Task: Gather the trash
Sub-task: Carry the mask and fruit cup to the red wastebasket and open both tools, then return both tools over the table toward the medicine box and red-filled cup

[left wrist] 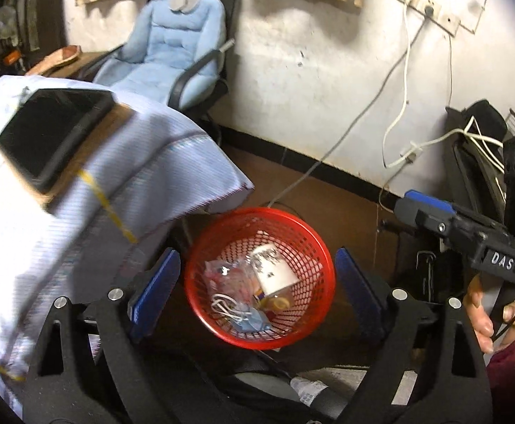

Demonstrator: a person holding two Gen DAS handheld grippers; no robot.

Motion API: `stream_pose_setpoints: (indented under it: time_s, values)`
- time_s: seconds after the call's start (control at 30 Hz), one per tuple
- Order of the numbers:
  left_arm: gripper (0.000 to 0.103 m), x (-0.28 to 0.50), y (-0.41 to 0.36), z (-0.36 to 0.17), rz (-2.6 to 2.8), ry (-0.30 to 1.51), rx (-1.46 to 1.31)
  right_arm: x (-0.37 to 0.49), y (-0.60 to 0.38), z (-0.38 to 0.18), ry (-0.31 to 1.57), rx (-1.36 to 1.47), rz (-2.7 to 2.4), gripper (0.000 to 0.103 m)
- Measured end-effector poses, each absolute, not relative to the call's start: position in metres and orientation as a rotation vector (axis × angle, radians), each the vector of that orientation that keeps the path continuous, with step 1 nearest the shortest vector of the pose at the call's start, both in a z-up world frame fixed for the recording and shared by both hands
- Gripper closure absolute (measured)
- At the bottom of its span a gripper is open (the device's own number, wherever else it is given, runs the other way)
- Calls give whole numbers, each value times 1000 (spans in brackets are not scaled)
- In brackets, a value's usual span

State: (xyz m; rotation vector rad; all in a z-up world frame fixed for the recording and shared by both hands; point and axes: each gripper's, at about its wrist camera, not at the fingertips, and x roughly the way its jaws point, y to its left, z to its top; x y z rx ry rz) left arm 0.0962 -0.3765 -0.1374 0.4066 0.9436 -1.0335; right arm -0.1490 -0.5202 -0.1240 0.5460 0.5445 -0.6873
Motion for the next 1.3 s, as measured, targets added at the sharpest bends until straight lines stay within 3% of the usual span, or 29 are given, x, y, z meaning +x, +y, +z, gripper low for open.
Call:
stream_pose_setpoints:
  time_s: [0.3,0.43,0.73,1.1,1.3]
  values:
    - [15,107,-338,-104,-993,864,333,-129,-487,-92,544,442,-646,34]
    - [14,108,-319,-91,-961,808,322,-119,-470,-77,539,386,-637,25]
    - [11,116,-267,-65,-860,694,285,-80,-437,-54,556,296,-567,24]
    - [7,158,-183,-41,-663,594,279,16,-385,-47,627,199,-414,23]
    - [7,201,-136,-43,-547,628,272,83,-355,-55,680,158,-310,23]
